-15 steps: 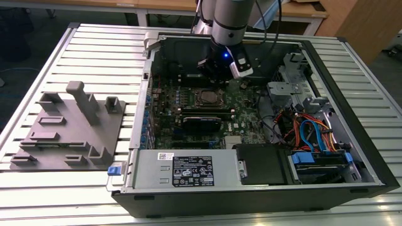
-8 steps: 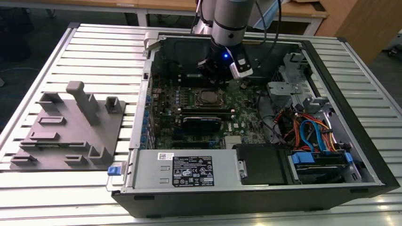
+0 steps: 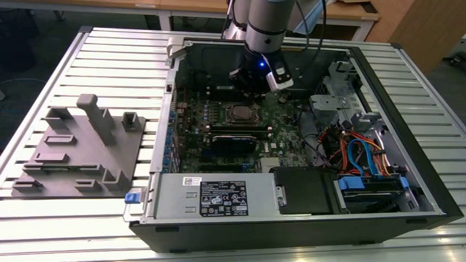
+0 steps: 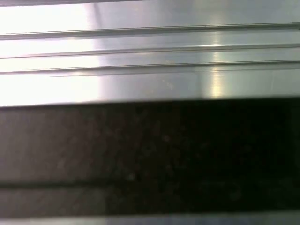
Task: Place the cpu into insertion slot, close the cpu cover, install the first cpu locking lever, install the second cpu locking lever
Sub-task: 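Install the first cpu locking lever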
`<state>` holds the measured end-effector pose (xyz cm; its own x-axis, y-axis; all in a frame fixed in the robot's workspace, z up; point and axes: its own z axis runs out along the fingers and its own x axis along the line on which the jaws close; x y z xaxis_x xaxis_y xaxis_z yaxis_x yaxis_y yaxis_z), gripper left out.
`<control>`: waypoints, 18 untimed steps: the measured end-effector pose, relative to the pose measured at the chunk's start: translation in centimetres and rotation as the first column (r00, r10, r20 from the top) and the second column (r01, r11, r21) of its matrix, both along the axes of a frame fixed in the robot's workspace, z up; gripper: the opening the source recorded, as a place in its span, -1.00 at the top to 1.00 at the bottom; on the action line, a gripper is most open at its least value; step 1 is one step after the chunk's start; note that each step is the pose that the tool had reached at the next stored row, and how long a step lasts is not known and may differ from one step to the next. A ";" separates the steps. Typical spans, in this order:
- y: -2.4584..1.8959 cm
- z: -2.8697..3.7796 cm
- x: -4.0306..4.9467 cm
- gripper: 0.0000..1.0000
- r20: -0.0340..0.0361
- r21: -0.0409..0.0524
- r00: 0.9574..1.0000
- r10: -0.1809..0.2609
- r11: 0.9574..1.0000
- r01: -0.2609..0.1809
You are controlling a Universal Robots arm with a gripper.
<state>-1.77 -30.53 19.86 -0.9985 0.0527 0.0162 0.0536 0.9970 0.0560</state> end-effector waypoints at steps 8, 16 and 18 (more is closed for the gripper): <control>-0.01 0.11 -0.68 0.80 0.000 0.001 1.000 0.000 1.000 0.000; 0.00 0.13 -1.55 0.80 0.000 0.002 1.000 0.000 1.000 0.000; -0.01 0.23 -1.66 0.80 0.000 0.002 1.000 0.000 1.000 0.000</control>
